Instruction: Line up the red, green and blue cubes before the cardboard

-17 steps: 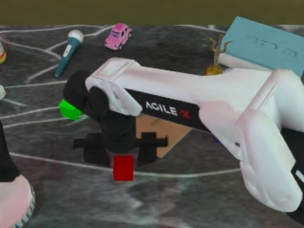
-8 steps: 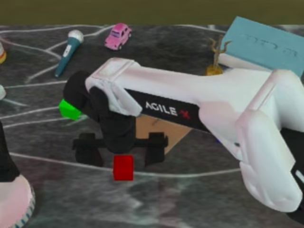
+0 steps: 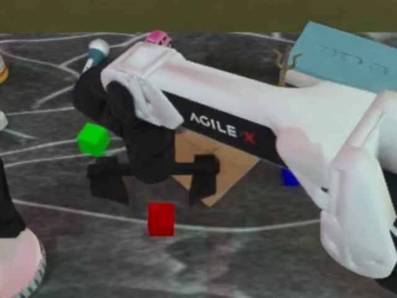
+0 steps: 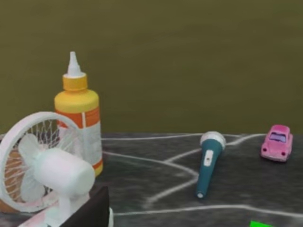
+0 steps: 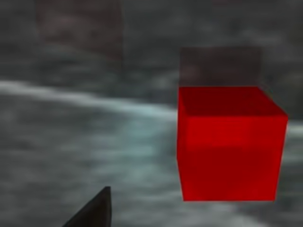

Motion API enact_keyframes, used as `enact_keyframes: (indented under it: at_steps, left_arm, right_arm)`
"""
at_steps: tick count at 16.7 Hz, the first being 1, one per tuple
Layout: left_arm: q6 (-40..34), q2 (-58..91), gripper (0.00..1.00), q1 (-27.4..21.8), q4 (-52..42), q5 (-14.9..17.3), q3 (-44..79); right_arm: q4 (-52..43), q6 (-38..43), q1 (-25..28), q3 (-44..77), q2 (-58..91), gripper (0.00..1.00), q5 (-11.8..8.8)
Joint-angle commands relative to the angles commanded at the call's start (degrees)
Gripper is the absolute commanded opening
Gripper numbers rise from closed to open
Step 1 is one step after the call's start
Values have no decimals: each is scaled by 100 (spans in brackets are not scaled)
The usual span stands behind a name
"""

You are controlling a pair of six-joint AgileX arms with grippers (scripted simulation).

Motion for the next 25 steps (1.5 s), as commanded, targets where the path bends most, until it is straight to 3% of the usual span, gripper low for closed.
enact_keyframes:
  at_steps: [8,12,19,25]
  left_arm:
    - [5,44,100,-8,-30,3,43]
    - [76,730,100,-97,-472,24,722]
    - [350,3964,100,-345,-2177,14,3562]
    - [651,7761,100,-616,-4020,6,6467]
  right_arm:
    - [-318,-41,-36,284,-97,100,21]
    - [100,-451,-332,-409,-900,100,241]
    - [1777,-1836,-1610,-3376,-4472,100,753]
    - [3727,-3273,-3048,-7114,-8537,100,834]
